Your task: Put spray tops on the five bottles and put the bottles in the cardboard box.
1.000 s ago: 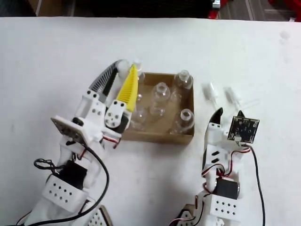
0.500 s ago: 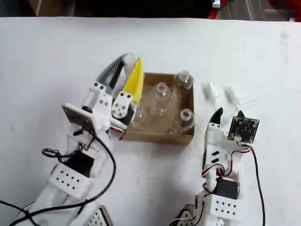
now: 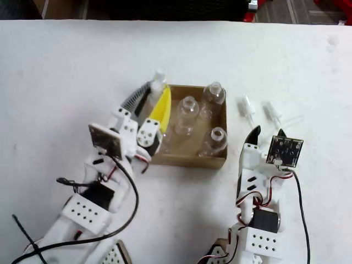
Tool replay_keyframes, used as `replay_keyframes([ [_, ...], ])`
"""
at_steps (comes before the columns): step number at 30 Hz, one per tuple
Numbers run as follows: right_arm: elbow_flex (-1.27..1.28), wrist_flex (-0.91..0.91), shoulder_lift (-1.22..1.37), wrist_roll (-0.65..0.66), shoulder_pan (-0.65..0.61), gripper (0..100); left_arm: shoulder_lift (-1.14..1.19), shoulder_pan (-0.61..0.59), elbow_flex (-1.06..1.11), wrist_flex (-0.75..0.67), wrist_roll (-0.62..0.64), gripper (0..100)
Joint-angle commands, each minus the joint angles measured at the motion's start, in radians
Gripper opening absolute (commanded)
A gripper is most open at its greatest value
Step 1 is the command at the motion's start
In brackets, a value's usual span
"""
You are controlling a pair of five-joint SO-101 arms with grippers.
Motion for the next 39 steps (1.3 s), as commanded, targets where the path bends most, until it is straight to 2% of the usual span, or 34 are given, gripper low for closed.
replay_keyframes([
  [1,0.011,-0.027,-0.005,0.014,-0.007,17.3,-0.013,0.036,0.023,-0.028,-0.012,2],
  [14,0.011,-0.027,-0.005,0.014,-0.005,17.3,-0.013,0.031,0.114,-0.028,-0.014,3],
  [19,0.011,-0.027,-0.005,0.014,-0.005,17.3,-0.013,0.031,0.132,-0.020,0.032,18],
  [21,0.011,-0.028,-0.005,0.014,-0.005,17.3,-0.013,0.031,0.129,-0.008,0.064,22],
  [28,0.011,-0.031,-0.005,0.014,-0.005,17.3,-0.114,0.031,0.126,0.037,0.074,17],
  [31,0.011,-0.030,-0.005,0.014,-0.005,17.3,-0.246,0.031,0.112,0.161,0.075,16],
  [34,0.009,-0.027,-0.005,0.014,-0.005,17.3,-0.375,0.015,0.074,0.362,0.075,16],
  [39,0.009,-0.025,-0.005,0.014,-0.007,17.3,-0.460,-0.134,-0.083,0.732,0.094,16],
])
